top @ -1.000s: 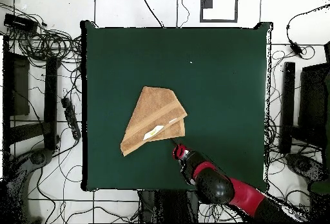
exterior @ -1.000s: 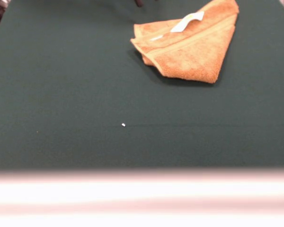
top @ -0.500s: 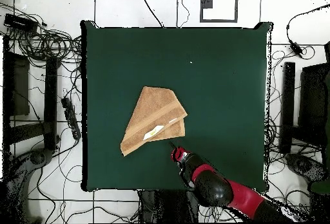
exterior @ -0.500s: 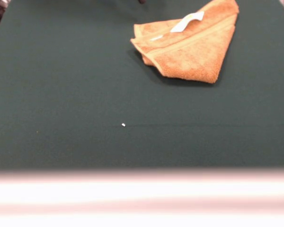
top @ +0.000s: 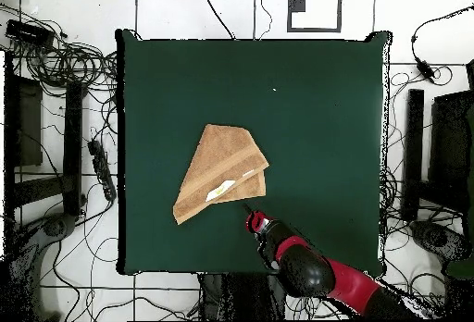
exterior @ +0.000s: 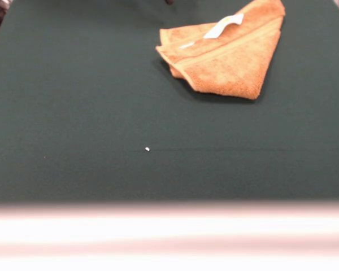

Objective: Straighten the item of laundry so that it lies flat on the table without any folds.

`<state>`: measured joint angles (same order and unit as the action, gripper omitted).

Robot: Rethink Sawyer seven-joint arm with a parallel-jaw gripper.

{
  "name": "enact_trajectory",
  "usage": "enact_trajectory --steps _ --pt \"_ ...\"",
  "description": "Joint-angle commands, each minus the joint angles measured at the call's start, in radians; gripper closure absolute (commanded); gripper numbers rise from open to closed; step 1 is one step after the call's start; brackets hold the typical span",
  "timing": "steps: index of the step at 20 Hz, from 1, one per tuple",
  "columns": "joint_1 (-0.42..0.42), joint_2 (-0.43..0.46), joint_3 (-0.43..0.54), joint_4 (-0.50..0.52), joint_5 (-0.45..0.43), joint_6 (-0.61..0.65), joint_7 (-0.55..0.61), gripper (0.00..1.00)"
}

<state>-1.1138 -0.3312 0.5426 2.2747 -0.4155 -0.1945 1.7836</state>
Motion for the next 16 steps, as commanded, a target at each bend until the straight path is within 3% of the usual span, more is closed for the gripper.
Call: enact_trajectory --steps 1,16 --pt "0.025 -0.011 0.009 -0.044 0.0 -0.035 0.16 0.0" --pt "0.006 0.025 0.037 -0.048 0.011 -0.073 0.19 0.0"
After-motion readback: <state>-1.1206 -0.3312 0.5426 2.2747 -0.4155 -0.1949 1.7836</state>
